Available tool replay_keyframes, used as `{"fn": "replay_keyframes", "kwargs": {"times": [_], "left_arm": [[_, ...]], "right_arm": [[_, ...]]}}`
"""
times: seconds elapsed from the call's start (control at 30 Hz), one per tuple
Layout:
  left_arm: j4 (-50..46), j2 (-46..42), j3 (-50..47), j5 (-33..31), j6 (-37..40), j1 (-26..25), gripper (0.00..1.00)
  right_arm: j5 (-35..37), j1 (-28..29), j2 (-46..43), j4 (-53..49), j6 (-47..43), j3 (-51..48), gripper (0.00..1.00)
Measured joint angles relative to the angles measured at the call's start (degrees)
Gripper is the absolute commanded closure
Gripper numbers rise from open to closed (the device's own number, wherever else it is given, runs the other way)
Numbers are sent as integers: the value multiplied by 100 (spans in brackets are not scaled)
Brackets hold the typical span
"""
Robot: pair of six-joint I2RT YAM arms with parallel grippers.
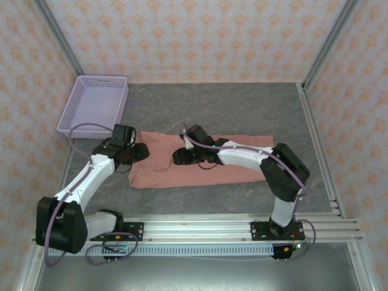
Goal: Fold the inside-out t-shirt
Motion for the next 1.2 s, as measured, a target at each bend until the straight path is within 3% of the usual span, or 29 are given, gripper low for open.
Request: {"fn": "replay_keyframes", "kwargs": {"times": [0.1,0.3,0.4,0.63,0.77,1.2], "left_arm": [[122,258,-35,-15,9,162,57],[487,1049,-37,59,44,188,57],[673,1379,-35,157,48,188,60],[955,1843,-35,299,105,188,83],[1003,1873,-31,323,179,188,94],[723,1235,-31,306,199,188,100]], "right_arm": [[11,227,415,70,96,380,62],[85,269,1027,81,313,765,56],[116,258,1215,70,374,828,59],[164,258,1333,-72,494,1029,90],[221,258,1333,-203,527,1211,100],[404,258,1320,-1515,433,1897,100]]}}
